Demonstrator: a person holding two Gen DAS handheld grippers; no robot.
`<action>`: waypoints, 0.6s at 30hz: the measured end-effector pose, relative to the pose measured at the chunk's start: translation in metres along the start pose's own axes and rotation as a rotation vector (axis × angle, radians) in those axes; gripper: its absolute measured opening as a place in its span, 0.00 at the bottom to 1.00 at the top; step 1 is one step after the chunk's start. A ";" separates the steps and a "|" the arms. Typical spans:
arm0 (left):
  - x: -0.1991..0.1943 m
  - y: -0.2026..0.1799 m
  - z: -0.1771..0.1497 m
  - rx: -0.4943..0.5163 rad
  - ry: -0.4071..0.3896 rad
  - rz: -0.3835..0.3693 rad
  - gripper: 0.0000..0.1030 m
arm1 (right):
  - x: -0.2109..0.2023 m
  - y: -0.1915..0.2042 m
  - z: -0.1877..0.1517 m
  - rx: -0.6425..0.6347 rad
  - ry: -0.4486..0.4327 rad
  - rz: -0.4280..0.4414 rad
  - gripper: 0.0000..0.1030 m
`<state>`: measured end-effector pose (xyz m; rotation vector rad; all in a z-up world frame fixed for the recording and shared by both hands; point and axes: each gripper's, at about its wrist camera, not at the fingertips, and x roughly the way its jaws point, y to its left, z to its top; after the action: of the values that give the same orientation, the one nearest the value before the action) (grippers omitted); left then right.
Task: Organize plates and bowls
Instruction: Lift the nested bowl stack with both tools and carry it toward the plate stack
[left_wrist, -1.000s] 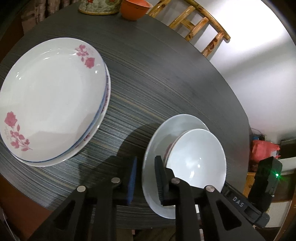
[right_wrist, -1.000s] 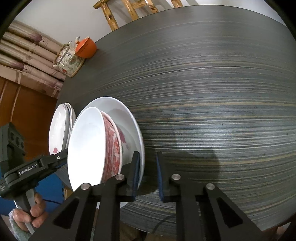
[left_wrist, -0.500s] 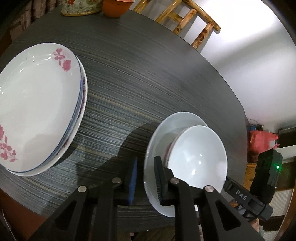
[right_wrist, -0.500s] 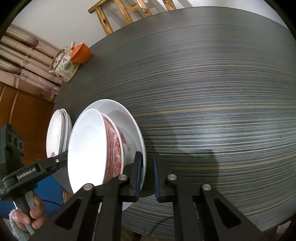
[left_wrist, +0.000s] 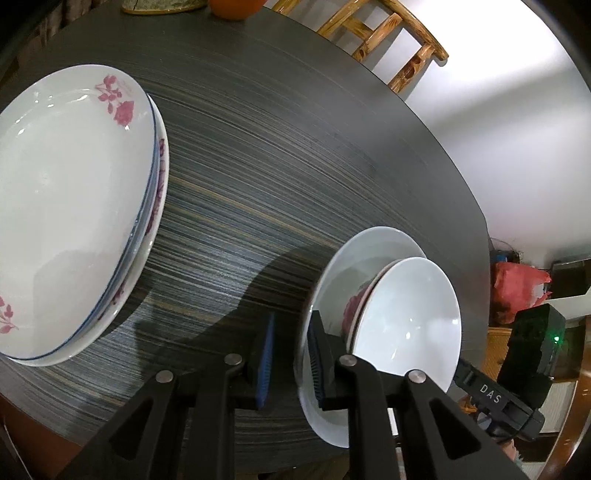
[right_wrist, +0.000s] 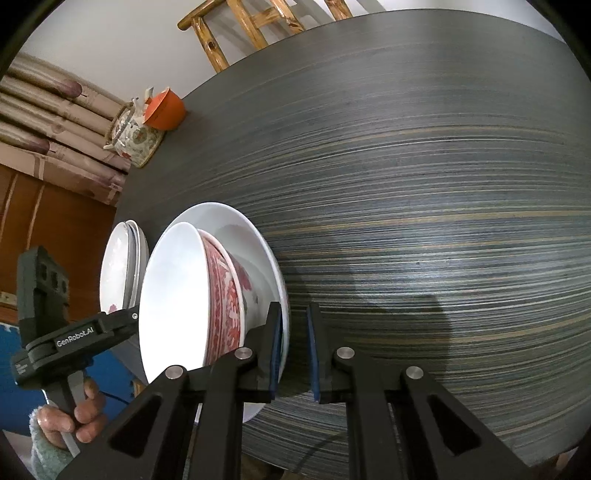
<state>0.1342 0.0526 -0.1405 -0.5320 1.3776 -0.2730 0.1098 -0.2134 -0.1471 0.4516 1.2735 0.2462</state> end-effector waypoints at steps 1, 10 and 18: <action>0.000 0.000 0.000 -0.001 0.003 -0.012 0.06 | 0.000 -0.001 0.000 0.001 0.001 0.003 0.13; 0.001 -0.005 -0.001 0.026 -0.001 0.013 0.04 | 0.000 -0.001 -0.001 0.007 0.002 0.037 0.08; 0.000 -0.011 -0.003 0.029 -0.007 0.027 0.04 | 0.002 0.004 0.001 0.003 -0.007 0.020 0.08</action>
<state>0.1325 0.0426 -0.1356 -0.4896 1.3709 -0.2690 0.1113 -0.2093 -0.1473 0.4677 1.2629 0.2592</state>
